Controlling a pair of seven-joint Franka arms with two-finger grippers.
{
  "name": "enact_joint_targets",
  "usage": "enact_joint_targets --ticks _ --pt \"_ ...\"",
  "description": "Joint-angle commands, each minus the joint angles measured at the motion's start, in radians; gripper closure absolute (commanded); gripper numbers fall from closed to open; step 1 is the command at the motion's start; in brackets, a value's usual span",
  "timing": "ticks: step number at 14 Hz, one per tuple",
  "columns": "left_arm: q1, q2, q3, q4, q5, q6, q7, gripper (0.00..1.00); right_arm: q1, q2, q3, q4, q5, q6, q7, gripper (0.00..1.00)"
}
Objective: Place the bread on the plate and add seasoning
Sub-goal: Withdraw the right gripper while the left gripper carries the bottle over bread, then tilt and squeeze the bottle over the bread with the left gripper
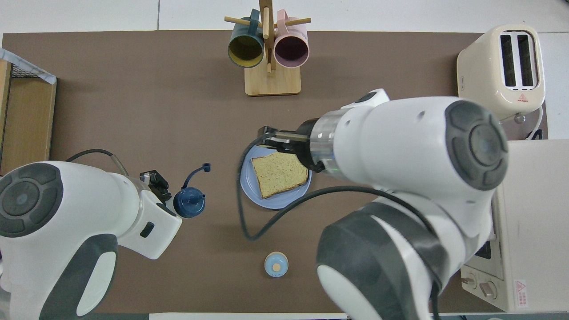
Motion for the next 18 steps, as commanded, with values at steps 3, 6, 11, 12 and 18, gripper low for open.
enact_joint_targets --ticks 3,6,11,12,18 --pt "-0.01 0.031 -0.009 0.033 0.129 0.054 -0.067 1.0 -0.028 -0.002 -0.284 0.082 -0.153 -0.293 -0.4 0.0" --pt "-0.044 0.086 -0.056 0.082 0.304 0.054 -0.169 1.0 -0.036 -0.008 -0.364 0.117 -0.241 -0.433 -0.425 0.0" --pt "-0.201 0.241 -0.075 0.177 0.638 -0.039 -0.38 1.0 -0.067 -0.059 -0.407 0.042 -0.33 -0.496 -0.533 0.0" --pt "-0.244 0.301 -0.075 0.22 0.701 -0.086 -0.426 1.0 -0.068 -0.061 -0.409 0.039 -0.327 -0.495 -0.53 0.0" --pt "-0.455 0.632 -0.07 0.435 1.064 -0.369 -0.589 1.0 -0.071 -0.064 -0.441 0.031 -0.324 -0.496 -0.545 0.0"
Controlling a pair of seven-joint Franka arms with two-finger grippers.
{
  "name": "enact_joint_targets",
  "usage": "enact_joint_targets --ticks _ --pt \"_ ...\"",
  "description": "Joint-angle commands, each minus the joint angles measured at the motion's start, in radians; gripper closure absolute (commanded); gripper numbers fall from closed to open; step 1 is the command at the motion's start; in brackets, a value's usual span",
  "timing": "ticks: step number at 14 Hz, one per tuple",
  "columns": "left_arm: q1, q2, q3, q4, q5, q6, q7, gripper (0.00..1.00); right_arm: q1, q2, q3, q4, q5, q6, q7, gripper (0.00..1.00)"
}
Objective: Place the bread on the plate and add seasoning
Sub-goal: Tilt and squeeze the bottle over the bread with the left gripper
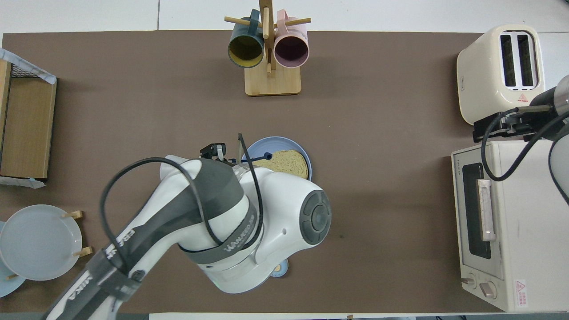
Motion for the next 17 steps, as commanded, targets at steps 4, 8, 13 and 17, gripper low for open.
enact_joint_targets --ticks 4,8,13,17 --pt "-0.141 0.262 0.016 0.172 0.247 -0.24 -0.142 1.0 -0.028 -0.02 -0.003 -0.035 -0.02 -0.002 -0.087 0.0" --pt "-0.17 0.289 0.016 0.169 0.341 -0.303 -0.142 1.0 -0.031 -0.023 -0.013 -0.034 -0.01 -0.005 -0.064 0.0" --pt "-0.331 0.549 0.141 0.336 0.56 -0.552 -0.142 1.0 -0.031 -0.023 -0.022 -0.03 -0.004 0.003 -0.055 0.0" --pt "-0.332 0.556 0.143 0.29 0.653 -0.541 -0.142 1.0 -0.031 -0.021 -0.02 -0.029 0.0 0.024 -0.05 0.0"
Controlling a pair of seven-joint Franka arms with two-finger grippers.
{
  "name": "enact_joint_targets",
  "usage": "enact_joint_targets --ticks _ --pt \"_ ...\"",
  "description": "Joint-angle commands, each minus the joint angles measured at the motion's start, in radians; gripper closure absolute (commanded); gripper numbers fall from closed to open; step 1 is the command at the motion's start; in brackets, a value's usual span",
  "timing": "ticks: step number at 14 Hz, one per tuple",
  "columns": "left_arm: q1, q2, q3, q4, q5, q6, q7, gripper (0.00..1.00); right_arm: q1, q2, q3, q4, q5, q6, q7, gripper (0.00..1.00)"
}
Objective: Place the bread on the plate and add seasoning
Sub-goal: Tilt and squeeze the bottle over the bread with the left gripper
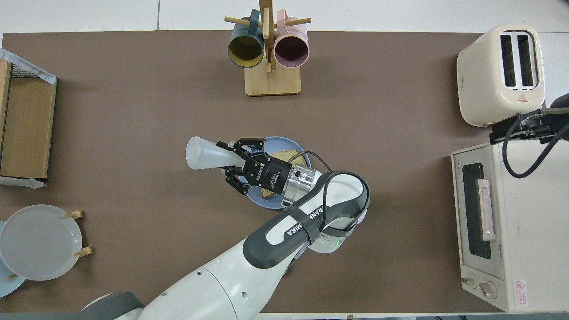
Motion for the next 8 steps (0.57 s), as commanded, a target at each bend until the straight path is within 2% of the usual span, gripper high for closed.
enact_joint_targets --ticks 1,5,8 --pt "-0.013 -0.002 0.016 0.008 0.036 -0.012 0.009 1.0 -0.012 -0.018 0.009 -0.017 0.005 0.018 0.008 0.0" --pt "-0.031 -0.007 0.016 -0.044 0.084 0.117 0.009 1.0 -0.018 -0.02 0.006 -0.017 0.022 0.018 0.011 0.0" --pt "-0.062 -0.011 0.017 -0.055 0.096 0.132 0.009 1.0 -0.014 -0.02 0.006 -0.019 0.022 0.018 0.009 0.0"
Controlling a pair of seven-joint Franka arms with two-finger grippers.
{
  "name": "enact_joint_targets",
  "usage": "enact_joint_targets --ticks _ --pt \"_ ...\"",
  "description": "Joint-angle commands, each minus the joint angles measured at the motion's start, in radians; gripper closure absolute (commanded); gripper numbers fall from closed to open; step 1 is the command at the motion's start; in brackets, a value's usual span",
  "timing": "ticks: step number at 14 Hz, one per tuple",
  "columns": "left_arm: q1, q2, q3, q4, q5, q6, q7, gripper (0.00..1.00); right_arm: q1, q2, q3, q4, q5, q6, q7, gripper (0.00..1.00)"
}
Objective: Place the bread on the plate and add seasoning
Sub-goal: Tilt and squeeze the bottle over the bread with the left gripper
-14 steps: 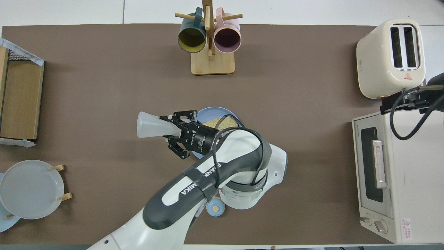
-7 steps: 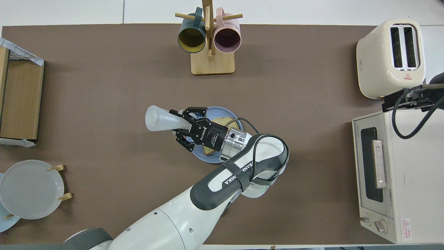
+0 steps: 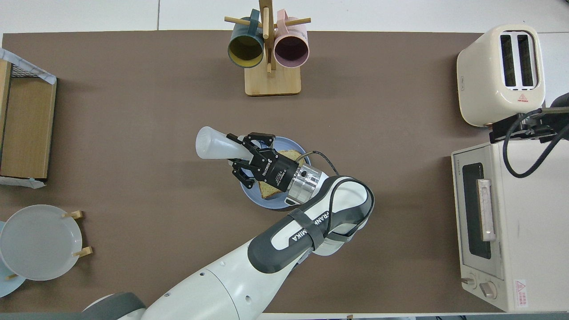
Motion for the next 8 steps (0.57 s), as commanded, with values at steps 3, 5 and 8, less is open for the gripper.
enact_joint_targets --ticks 3,5,8 --pt "-0.002 -0.029 0.017 -0.075 0.049 0.045 0.007 1.0 -0.01 -0.018 0.008 -0.019 0.017 0.017 0.009 0.0" --pt "0.04 -0.049 0.017 -0.154 0.063 0.05 0.004 1.0 -0.01 -0.02 0.008 -0.02 0.017 0.009 0.006 0.0" --pt "0.081 -0.054 0.017 -0.183 0.074 0.059 -0.008 1.0 -0.011 -0.02 0.008 -0.02 0.017 0.011 0.006 0.0"
